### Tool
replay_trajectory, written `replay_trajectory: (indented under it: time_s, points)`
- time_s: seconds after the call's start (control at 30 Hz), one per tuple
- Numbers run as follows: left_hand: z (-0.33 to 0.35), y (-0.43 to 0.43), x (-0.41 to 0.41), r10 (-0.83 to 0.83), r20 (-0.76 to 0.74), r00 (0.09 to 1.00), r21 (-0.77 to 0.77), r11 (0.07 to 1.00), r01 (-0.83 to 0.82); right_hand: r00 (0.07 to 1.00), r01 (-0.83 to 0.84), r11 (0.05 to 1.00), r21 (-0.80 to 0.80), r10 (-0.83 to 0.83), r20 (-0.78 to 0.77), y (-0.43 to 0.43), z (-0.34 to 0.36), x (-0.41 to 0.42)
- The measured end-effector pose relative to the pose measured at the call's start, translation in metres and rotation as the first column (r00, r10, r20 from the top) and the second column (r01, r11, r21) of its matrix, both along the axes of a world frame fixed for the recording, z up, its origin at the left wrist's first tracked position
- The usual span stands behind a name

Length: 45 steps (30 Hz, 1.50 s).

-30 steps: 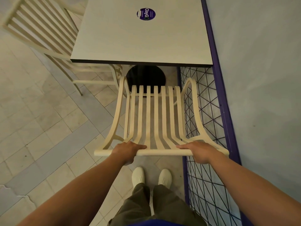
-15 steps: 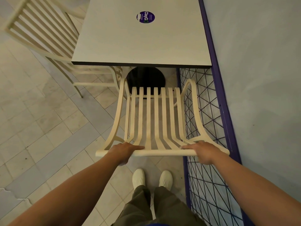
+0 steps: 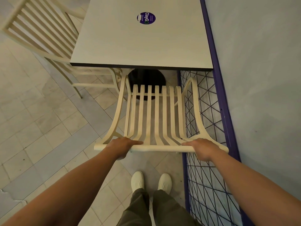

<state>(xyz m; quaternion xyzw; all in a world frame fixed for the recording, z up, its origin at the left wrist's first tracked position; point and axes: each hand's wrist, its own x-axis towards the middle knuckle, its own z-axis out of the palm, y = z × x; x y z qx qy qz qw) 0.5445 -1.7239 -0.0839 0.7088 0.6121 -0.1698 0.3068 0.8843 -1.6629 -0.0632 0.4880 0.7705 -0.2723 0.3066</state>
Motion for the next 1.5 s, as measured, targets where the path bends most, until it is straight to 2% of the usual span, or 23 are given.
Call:
replay_trajectory:
  time_s: [0.4,0.97,1.3,1.5]
  points:
    - [0.003,0.023,0.0,0.02,-0.054,0.998,-0.028,0.999,-0.021,0.999,0.031,0.999,-0.024,-0.031,0.025,0.026,0.0,-0.002]
    - [0.005,0.013,0.003,0.004,-0.051,0.999,-0.017,1.0,-0.005,0.999,0.014,1.0,-0.023,-0.013,0.048,0.011,-0.004,0.001]
    - [0.008,0.011,0.009,0.0,-0.058,0.998,-0.043,0.999,-0.002,0.999,0.053,0.996,-0.068,-0.052,0.012,0.013,0.002,-0.006]
    - [0.019,0.003,0.023,-0.037,-0.057,0.998,0.001,0.999,0.038,0.998,0.04,0.998,-0.045,-0.042,-0.044,0.004,0.009,-0.036]
